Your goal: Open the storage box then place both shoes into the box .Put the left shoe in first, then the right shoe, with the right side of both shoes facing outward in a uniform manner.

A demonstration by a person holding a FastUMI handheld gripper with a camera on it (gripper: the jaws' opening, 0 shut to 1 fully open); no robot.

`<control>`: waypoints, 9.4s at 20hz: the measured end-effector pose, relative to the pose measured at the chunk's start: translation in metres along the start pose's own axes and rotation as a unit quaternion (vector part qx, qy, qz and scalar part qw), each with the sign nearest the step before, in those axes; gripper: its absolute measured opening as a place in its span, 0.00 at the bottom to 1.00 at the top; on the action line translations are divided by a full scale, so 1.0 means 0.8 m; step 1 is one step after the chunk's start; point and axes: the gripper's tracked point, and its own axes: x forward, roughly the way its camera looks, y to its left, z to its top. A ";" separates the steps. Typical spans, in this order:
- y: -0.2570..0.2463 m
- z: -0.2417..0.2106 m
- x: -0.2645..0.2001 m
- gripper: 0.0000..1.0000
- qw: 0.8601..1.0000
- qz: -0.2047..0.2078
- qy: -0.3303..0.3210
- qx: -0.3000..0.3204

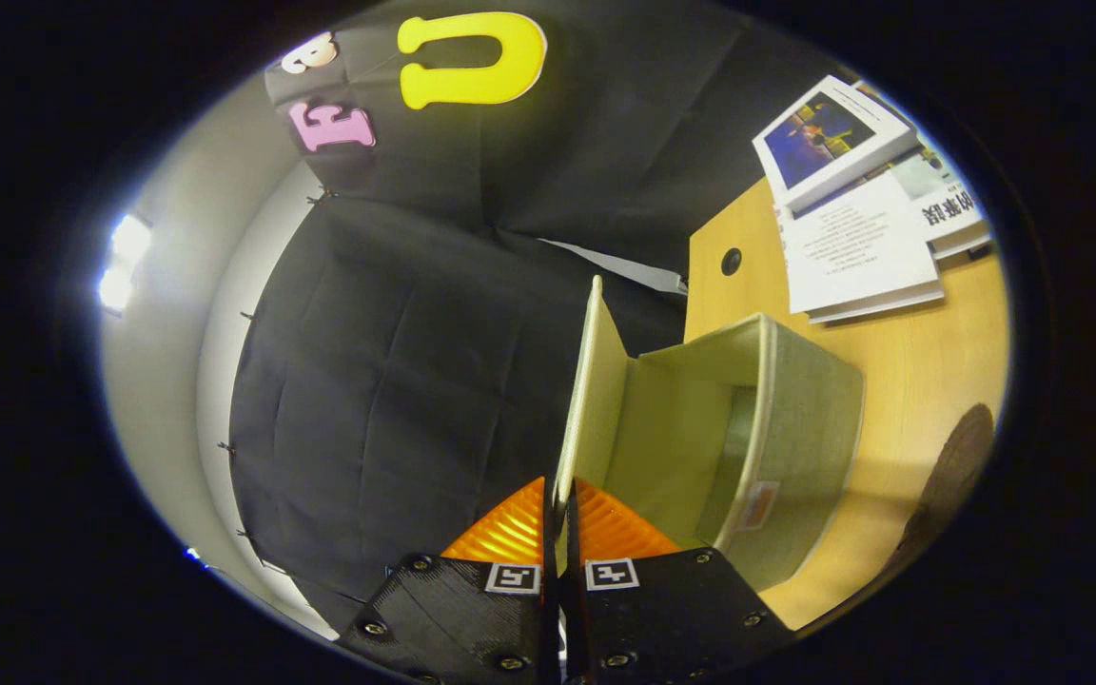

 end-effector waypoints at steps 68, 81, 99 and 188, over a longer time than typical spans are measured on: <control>-0.184 -0.019 -0.262 0.90 0.896 -0.383 -0.099 -0.203; -0.317 -0.097 -0.257 0.86 0.839 -0.496 0.063 -0.216; -0.259 -0.057 -0.251 0.00 0.837 -0.512 0.052 -0.185; -0.078 0.048 -0.309 0.97 0.861 -0.437 -0.111 -0.236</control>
